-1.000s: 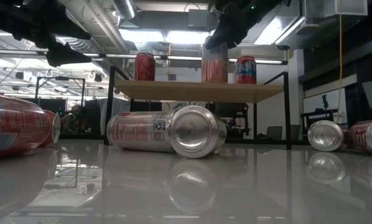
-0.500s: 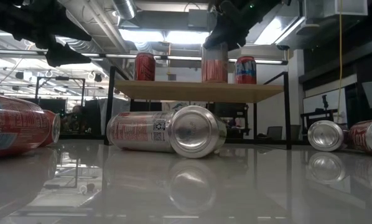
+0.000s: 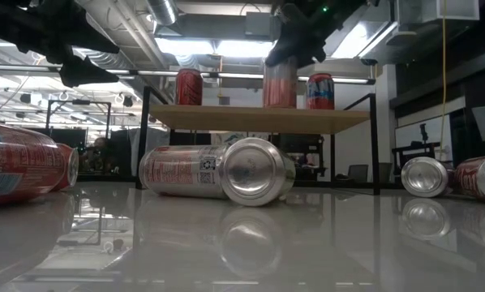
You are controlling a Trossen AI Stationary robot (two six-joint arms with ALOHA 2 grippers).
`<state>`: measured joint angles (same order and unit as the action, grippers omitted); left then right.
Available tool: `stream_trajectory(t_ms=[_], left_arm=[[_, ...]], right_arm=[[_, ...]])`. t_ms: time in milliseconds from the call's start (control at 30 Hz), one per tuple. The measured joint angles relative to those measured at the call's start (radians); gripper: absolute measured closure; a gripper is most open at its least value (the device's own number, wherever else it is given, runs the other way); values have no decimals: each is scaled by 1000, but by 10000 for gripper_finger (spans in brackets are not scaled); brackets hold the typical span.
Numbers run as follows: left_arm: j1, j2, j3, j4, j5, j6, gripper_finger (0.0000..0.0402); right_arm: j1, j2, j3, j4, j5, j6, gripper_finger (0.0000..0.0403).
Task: Place canned beverage on shelf
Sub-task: Put the orange white soda can on the shelf
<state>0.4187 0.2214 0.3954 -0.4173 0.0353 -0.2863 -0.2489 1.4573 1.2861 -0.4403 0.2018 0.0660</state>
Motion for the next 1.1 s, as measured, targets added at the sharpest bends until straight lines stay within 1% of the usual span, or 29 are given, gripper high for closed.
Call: stream_trajectory(t_ms=[133,233,400,533,767,833,1000,1100], left_arm=[[0,0,0,0,0,0,5],[0,0,0,0,0,0,5],[0,0,0,0,0,0,5],[0,0,0,0,0,0,5],[0,0,0,0,0,0,5],[0,0,0,0,0,0,5],[0,0,0,0,0,0,5],[0,0,0,0,0,0,5]], right_arm=[[0,1,-1,37,72,38,110],[0,1,-1,41,105,46,114],[0,1,14,30,112,89,113],[0,1,71,-16,116,115,113],[10,0,196,-254,132,188,113],[23,0,220,-327,154,211,113],[78,0,255,-481,212,264,113],[102,-1,256,-540,222,318,113]])
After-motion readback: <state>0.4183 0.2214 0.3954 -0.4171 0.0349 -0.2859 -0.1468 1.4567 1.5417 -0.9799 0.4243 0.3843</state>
